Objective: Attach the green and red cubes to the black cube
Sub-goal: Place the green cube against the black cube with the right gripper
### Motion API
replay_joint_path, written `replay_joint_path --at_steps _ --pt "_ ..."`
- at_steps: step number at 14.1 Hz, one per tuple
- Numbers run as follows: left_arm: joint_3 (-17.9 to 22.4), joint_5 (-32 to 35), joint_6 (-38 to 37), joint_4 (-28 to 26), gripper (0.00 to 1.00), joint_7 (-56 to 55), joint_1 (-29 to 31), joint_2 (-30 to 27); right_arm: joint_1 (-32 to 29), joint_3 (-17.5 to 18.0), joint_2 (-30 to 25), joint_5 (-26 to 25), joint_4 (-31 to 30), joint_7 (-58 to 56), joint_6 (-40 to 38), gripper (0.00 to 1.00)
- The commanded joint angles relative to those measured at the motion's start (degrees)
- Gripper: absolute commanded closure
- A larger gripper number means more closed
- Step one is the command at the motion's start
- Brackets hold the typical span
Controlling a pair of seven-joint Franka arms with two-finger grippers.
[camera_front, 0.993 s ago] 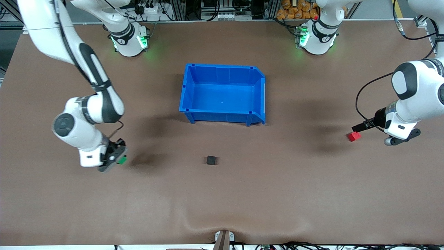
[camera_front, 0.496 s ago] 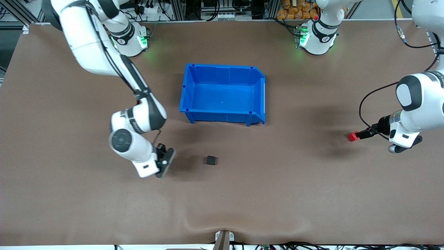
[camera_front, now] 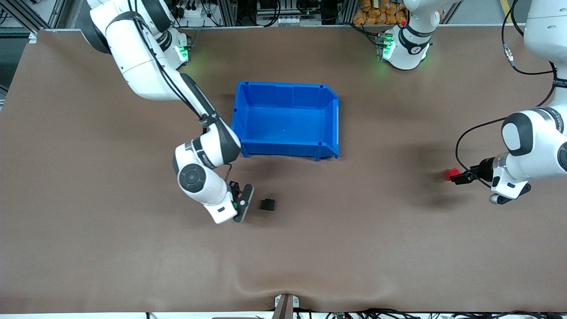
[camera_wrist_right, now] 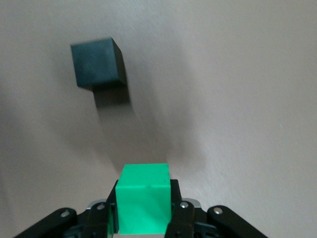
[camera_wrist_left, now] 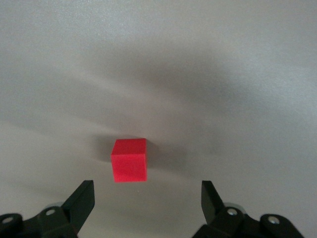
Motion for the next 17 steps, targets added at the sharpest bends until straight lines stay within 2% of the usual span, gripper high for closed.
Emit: replay_joint_path --at_steps 1,4,8,14,15,16,17 --pt "-0.3 0.9 1.9 1.4 0.18 0.7 0.5 2.4 1.7 -0.3 2.7 0.6 3.9 -2.0 -1.0 1.0" --pt "-0.3 2.3 2.2 1.2 0.18 0.7 1.3 2.9 2.6 -0.4 3.7 0.5 4.3 -5.5 0.1 1.0" --pt "-0.3 3.7 2.3 1.4 0.19 0.7 1.3 4.0 4.0 -0.4 4.9 0.5 4.4 -5.6 3.4 1.0" --pt "-0.3 5.5 2.3 1.4 0.23 0.6 1.6 5.2 4.7 -0.3 6.9 0.6 6.9 -5.2 3.7 1.0" --pt "-0.3 5.5 2.3 1.4 0.23 0.6 1.6 5.3 5.1 -0.3 6.9 0.7 6.9 -5.0 4.3 0.85" --pt "-0.3 5.5 2.3 1.4 0.24 0.6 1.6 5.5 5.4 -0.3 7.3 0.7 6.8 -4.9 6.3 0.01" --pt "-0.3 5.5 2.3 1.4 0.24 0.6 1.5 5.6 5.5 -0.3 7.6 0.9 6.3 -4.8 8.4 0.0"
